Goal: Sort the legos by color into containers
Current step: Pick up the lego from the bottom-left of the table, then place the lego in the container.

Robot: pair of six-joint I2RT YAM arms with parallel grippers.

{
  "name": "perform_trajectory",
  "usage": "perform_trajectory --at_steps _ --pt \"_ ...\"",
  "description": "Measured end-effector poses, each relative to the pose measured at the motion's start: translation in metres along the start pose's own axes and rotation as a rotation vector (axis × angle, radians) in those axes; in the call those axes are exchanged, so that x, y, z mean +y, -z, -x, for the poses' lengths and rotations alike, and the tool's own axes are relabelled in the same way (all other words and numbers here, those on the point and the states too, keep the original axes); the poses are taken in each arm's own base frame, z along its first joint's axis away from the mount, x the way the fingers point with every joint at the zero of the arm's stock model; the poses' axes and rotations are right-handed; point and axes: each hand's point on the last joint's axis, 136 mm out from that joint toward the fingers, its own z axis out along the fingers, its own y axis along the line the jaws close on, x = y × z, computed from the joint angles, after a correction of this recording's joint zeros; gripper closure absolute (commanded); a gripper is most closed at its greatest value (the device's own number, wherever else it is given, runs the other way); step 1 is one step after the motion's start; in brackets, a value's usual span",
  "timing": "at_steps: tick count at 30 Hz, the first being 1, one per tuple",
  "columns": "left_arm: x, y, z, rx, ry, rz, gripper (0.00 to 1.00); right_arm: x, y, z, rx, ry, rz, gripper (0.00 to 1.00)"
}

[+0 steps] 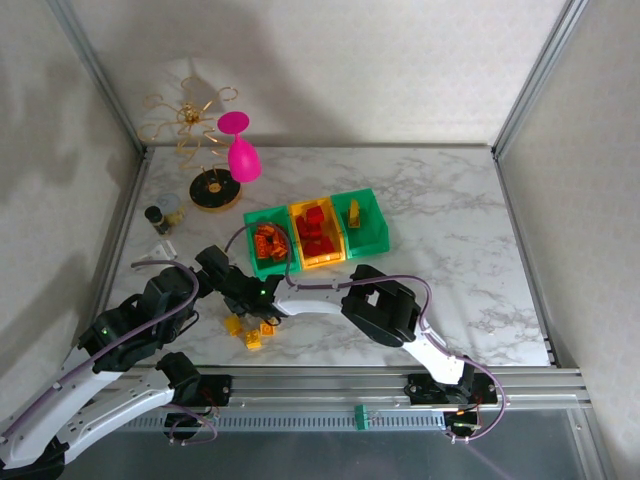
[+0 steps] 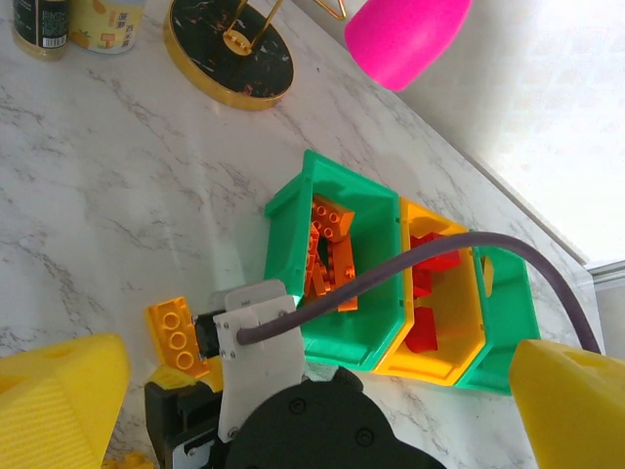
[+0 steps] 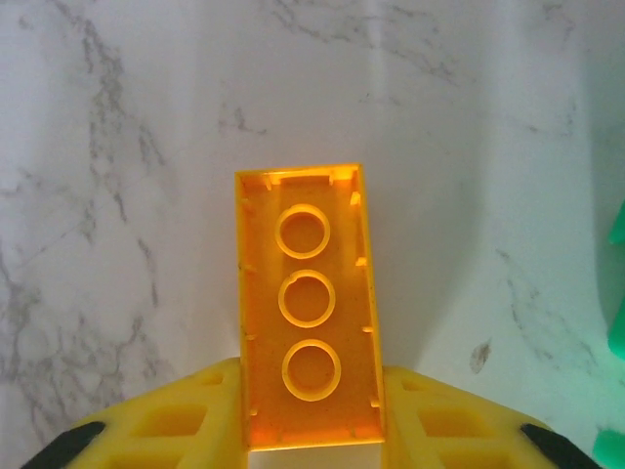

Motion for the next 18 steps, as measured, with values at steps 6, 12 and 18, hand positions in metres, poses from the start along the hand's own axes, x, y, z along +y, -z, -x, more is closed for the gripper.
perform_trajectory --at_steps 6,12,18 --pt "-0.004 0.004 0.005 -0.007 0.010 -0.014 0.00 -0.004 0.037 -0.001 -0.017 -0.005 0.046 0.74" --pt "-0.009 0.007 0.009 -0.012 0.018 -0.028 0.00 -0.015 0.087 0.010 -0.085 -0.042 0.091 0.75" --pt "-0.019 -0.001 0.000 0.027 0.008 -0.038 0.00 -0.063 0.127 0.018 -0.132 -0.150 0.048 0.74"
